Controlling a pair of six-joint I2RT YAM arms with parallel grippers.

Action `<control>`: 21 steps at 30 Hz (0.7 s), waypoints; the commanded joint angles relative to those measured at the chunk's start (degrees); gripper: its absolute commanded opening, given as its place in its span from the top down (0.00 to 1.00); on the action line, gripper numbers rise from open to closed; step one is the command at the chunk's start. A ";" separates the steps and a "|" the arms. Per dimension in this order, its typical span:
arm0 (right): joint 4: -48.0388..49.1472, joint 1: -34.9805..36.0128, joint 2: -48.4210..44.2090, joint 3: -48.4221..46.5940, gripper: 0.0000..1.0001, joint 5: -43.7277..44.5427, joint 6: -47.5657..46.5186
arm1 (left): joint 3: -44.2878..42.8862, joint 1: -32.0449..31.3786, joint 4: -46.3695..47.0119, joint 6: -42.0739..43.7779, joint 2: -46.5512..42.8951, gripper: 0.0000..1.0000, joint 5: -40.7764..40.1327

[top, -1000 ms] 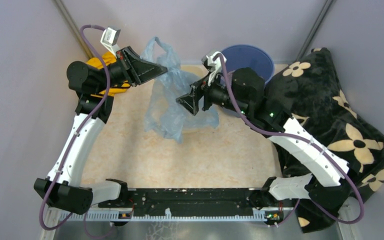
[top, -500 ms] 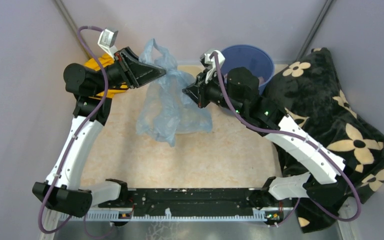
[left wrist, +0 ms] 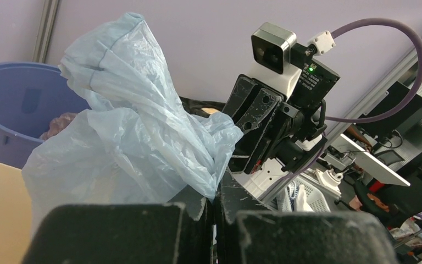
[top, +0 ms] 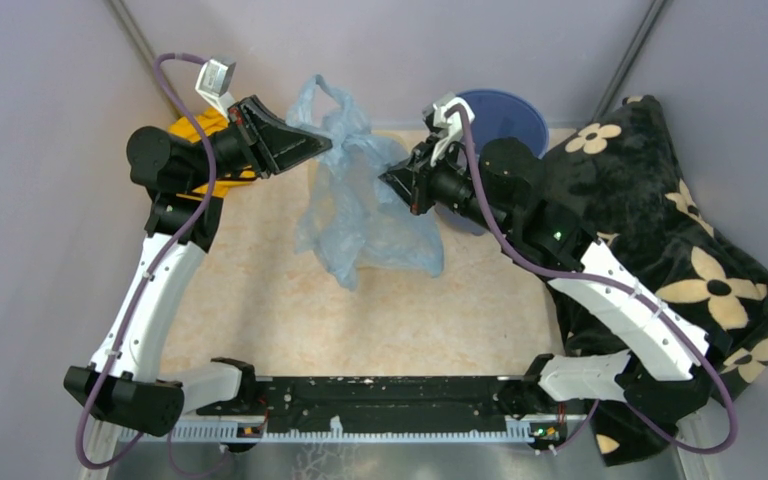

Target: Put the trash bags into the trash bin

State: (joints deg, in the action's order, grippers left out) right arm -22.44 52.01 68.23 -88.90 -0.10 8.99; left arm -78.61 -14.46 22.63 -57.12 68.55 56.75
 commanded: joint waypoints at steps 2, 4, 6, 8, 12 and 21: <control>-0.15 0.64 -2.94 0.20 1.00 2.68 -0.92 | 0.26 0.29 -0.53 1.14 -0.07 1.00 -0.53; -1.41 0.64 -4.34 0.99 1.00 4.84 -1.58 | 0.04 0.31 -1.83 2.17 -0.16 0.99 -0.81; -2.45 0.63 -6.47 1.86 1.00 7.59 -1.84 | -0.15 0.29 -3.19 3.18 -0.34 0.99 -1.28; -3.47 0.57 -8.97 2.58 1.00 11.02 -1.87 | -0.17 0.36 -3.50 3.58 -0.50 0.98 -1.58; -4.11 0.56 -14.20 3.82 1.00 17.33 -2.16 | -0.08 0.48 -3.64 3.60 -0.34 0.96 -1.81; -6.17 0.58 -20.41 2.15 1.00 17.18 -3.24 | -0.42 0.96 -4.69 4.13 -0.47 0.97 -1.68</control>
State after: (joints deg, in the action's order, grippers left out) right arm -27.90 52.10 48.21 -84.82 16.51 7.16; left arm -78.61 -14.33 18.81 -54.28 68.55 55.51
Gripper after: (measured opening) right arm 0.007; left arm 0.036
